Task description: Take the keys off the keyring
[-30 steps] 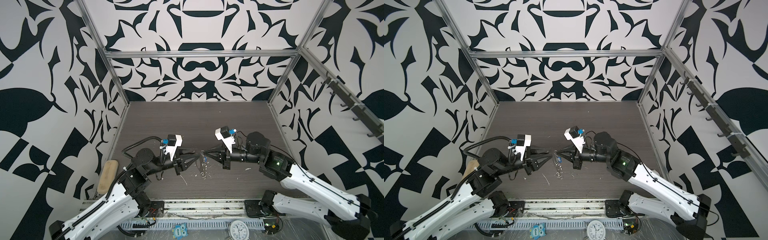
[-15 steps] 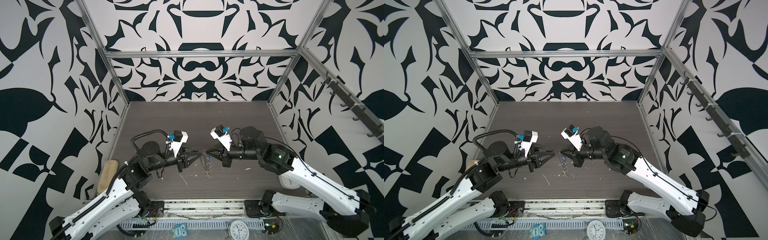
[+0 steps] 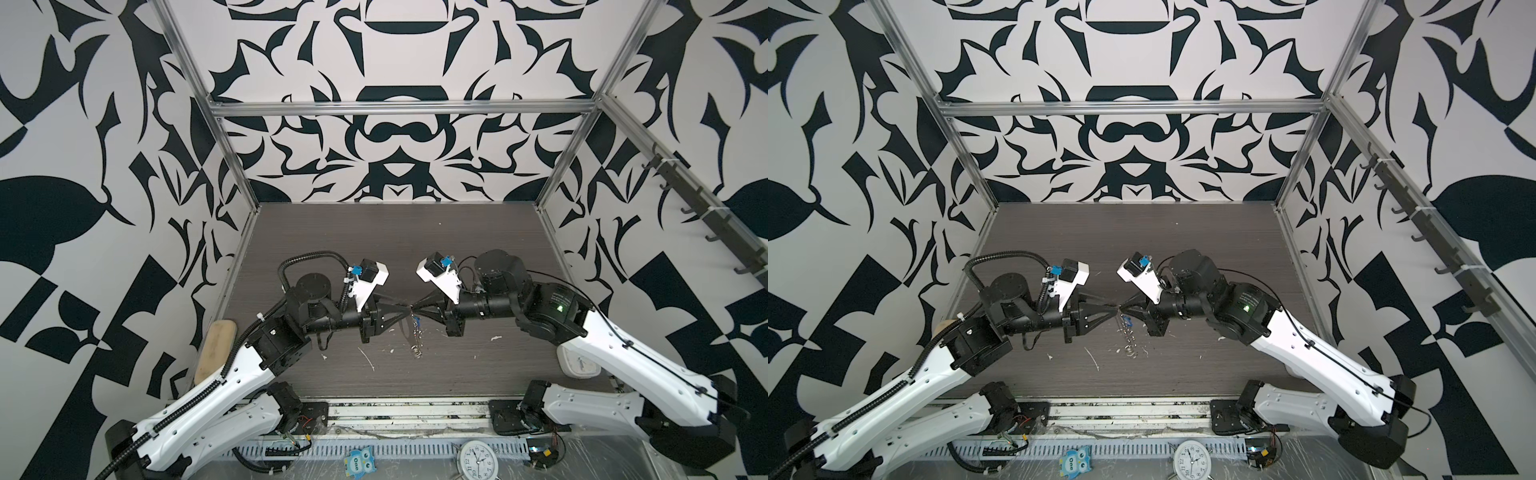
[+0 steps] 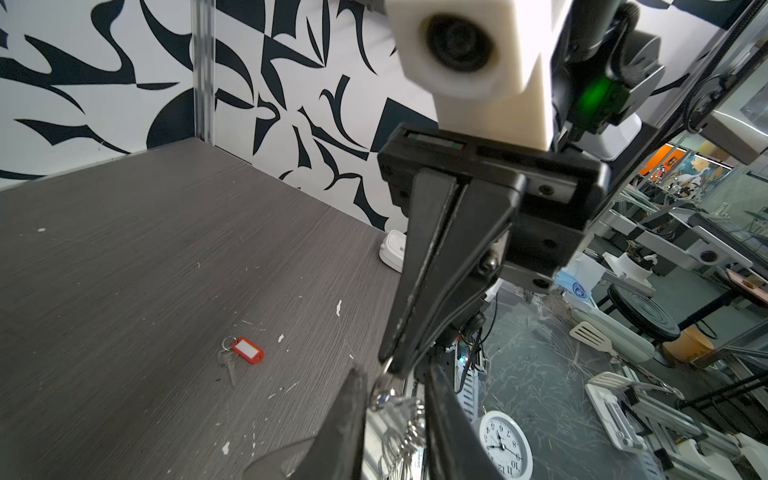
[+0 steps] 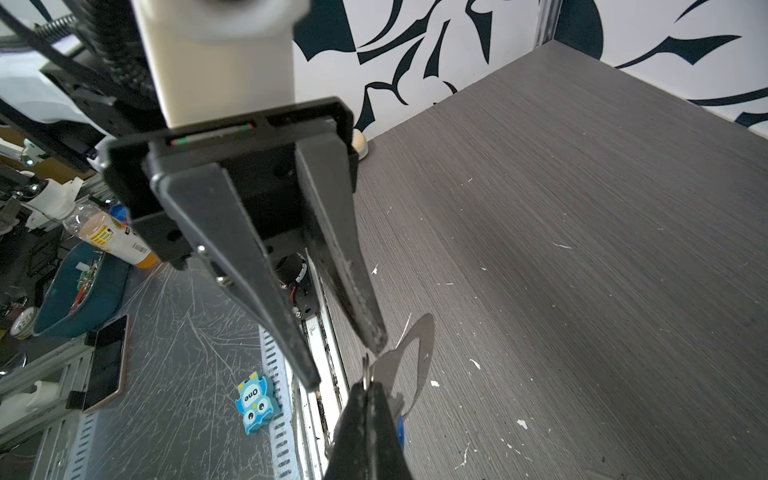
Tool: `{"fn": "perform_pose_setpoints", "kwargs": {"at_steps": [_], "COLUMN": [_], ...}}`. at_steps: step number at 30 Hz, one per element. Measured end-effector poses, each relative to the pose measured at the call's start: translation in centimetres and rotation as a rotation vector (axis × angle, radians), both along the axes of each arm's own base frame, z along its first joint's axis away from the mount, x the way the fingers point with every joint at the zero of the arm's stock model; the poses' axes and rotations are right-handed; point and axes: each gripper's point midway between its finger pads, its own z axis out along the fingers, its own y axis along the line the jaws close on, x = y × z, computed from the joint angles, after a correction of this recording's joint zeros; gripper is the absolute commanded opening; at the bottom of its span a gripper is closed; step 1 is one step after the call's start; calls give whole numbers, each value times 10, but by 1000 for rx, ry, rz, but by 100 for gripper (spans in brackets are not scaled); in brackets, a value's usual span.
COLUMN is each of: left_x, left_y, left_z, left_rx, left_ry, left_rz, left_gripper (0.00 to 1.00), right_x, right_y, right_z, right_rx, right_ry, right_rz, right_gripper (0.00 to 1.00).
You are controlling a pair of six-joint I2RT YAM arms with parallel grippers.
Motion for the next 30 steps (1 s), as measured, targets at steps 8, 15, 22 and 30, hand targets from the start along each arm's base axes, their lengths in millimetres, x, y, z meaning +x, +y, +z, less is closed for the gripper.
{"fn": "perform_pose_setpoints", "kwargs": {"at_steps": [8,15,22,30], "left_x": [-10,-11,-7,-4], "left_y": [-1,-1,2,18], "left_z": [0,-2,2,14], "left_rx": [1,6,-6,-79], "left_ry": [-1,0,-15,-92], "left_rz": [-63,-71,-35,58], "left_gripper": [18,2,0,0], "right_x": [-7,-8,0,13], "right_y": [0,0,1,-8], "right_z": [3,1,4,7], "right_rx": [-15,-19,8,104], "right_ry": [-11,-4,-13,-114], "right_rz": [55,52,5,-150], "right_gripper": [0,0,26,39]}}
